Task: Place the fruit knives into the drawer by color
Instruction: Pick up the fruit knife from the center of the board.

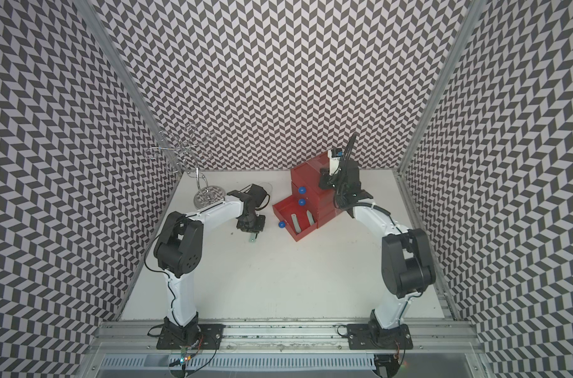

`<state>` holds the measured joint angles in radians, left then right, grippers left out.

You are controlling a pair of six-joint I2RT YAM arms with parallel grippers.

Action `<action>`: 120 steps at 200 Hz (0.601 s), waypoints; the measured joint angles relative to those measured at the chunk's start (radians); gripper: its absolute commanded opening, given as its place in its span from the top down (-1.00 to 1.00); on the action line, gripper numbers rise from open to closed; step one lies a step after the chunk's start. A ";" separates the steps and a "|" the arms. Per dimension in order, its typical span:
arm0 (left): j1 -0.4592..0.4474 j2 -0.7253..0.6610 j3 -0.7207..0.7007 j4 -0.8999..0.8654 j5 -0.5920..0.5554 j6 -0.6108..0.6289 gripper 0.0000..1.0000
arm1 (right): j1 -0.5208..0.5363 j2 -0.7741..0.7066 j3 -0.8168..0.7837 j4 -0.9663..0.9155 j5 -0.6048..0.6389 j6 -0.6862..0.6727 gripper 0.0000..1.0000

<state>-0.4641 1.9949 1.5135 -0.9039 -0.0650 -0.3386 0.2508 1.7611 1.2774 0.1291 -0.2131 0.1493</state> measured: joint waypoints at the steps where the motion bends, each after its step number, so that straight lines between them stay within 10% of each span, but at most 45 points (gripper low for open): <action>1: 0.000 -0.003 0.000 0.000 0.001 -0.001 0.52 | 0.000 0.000 0.000 0.000 0.000 0.000 1.00; 120: -0.040 -0.181 0.073 0.145 0.272 -0.140 0.51 | 0.000 0.000 0.000 0.000 0.000 0.000 1.00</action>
<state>-0.5045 1.8141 1.5864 -0.7589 0.2066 -0.4786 0.2508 1.7611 1.2774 0.1291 -0.2131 0.1493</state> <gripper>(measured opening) 0.257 0.047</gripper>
